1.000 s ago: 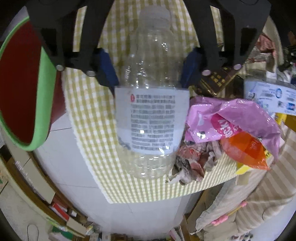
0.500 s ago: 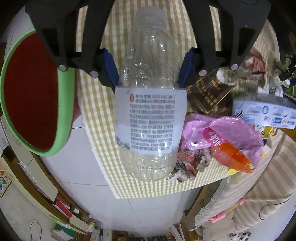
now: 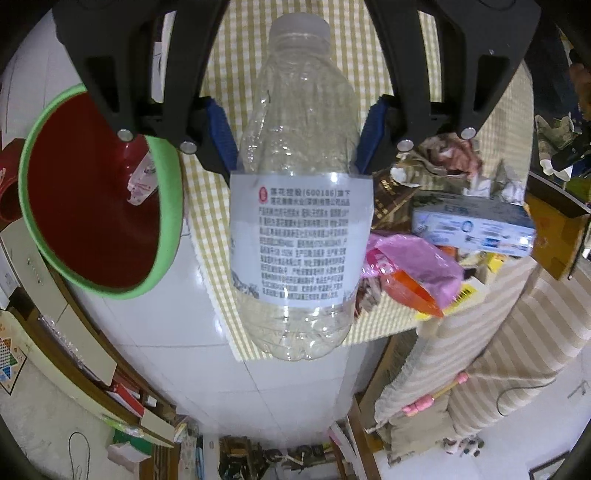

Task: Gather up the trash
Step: 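Carry the cup and bottle over the bin and release both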

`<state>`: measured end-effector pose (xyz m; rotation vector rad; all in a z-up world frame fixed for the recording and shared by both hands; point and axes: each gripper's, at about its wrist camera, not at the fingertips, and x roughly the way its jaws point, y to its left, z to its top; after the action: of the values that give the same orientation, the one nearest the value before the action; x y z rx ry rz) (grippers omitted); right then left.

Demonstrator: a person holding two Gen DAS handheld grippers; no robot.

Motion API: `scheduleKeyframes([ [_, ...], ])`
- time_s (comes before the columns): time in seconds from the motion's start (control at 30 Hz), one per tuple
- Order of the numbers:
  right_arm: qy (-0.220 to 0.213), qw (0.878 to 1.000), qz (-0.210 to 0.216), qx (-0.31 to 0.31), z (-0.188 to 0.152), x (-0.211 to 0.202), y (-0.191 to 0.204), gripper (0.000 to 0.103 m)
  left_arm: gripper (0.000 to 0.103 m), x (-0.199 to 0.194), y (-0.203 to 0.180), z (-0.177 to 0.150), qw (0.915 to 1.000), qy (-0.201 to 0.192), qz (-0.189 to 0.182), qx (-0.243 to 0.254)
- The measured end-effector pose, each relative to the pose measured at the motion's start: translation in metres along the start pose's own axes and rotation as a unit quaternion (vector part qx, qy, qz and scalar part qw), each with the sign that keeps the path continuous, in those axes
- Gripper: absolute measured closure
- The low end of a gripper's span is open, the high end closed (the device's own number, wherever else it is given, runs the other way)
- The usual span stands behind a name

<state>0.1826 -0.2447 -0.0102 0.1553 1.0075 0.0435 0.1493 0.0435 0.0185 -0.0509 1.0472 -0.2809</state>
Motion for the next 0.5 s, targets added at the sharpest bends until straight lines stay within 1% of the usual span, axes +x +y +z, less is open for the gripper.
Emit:
scheduleKeyframes([
  [0.1, -0.012, 1.000, 0.004, 0.004, 0.000, -0.014, -0.003, 0.046, 0.055, -0.008, -0.017, 0.010, 0.9998, -0.011, -0.013, 0.010],
  [0.27, -0.030, 0.999, 0.003, 0.013, 0.001, -0.032, -0.017, 0.046, 0.055, -0.011, -0.046, 0.030, 0.9987, -0.023, -0.035, 0.029],
  [0.5, -0.051, 0.998, -0.011, 0.043, 0.000, -0.056, -0.055, 0.046, 0.055, -0.006, -0.104, 0.059, 0.9950, -0.032, -0.067, 0.067],
])
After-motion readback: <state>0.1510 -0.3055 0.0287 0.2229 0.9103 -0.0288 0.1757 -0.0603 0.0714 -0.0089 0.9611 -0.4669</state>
